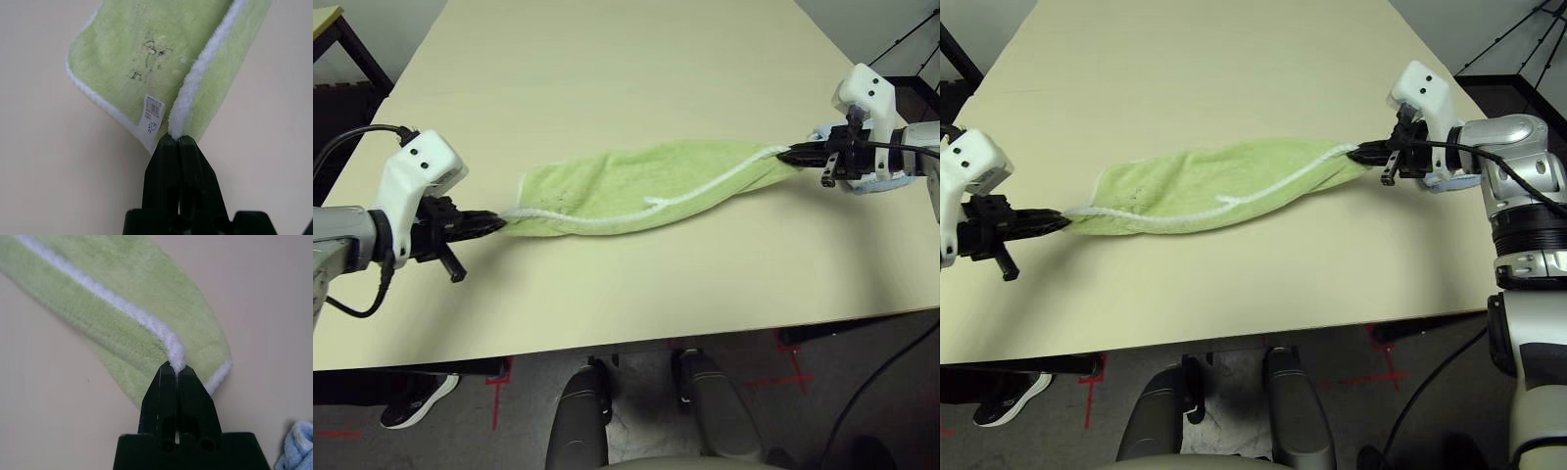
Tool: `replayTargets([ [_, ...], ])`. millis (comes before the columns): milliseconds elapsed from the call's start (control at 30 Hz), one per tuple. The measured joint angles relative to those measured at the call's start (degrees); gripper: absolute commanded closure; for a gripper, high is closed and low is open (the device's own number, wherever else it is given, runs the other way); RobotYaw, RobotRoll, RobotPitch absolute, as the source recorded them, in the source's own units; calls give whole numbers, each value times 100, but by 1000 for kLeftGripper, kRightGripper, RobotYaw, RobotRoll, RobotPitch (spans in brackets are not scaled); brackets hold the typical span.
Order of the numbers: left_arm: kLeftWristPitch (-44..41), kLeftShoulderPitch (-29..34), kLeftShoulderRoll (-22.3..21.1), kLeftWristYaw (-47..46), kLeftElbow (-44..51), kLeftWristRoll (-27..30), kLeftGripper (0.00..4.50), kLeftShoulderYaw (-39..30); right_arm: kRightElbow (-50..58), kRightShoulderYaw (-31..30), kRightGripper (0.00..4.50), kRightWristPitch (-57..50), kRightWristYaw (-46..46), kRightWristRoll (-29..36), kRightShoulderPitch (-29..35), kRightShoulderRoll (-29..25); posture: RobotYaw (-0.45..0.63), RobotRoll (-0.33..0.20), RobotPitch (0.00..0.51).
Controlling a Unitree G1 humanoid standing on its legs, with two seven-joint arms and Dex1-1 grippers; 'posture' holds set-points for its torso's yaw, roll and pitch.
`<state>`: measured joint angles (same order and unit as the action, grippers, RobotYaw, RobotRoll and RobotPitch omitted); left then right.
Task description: Fold the towel and set it aside.
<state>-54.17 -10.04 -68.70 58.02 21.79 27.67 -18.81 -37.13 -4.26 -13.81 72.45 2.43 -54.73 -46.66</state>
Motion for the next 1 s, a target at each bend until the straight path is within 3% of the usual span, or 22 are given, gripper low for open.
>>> replayTargets([
  [267, -225, 110, -37, 60, 101, 278, 4462, -258, 341, -165, 4500, -443, 972, 57, 194, -361, -104, 0, 199],
  [400, -26, -152, -38, -95, -66, 203, 4462, -227, 432, -164, 4500, -645, 1102, 92, 204, -462, -111, 0, 197],
  [700, 936, -1114, 301, -587, -886, -275, 4462, 460, 238, -122, 4500, -512, 238, 57, 166, -342, -129, 0, 201],
  [1000, 1726, -1833, 746, -757, -1745, -862, 4462, 1163, -659, -163, 4500, 179, -905, -371, -301, 222, -126, 0, 211],
])
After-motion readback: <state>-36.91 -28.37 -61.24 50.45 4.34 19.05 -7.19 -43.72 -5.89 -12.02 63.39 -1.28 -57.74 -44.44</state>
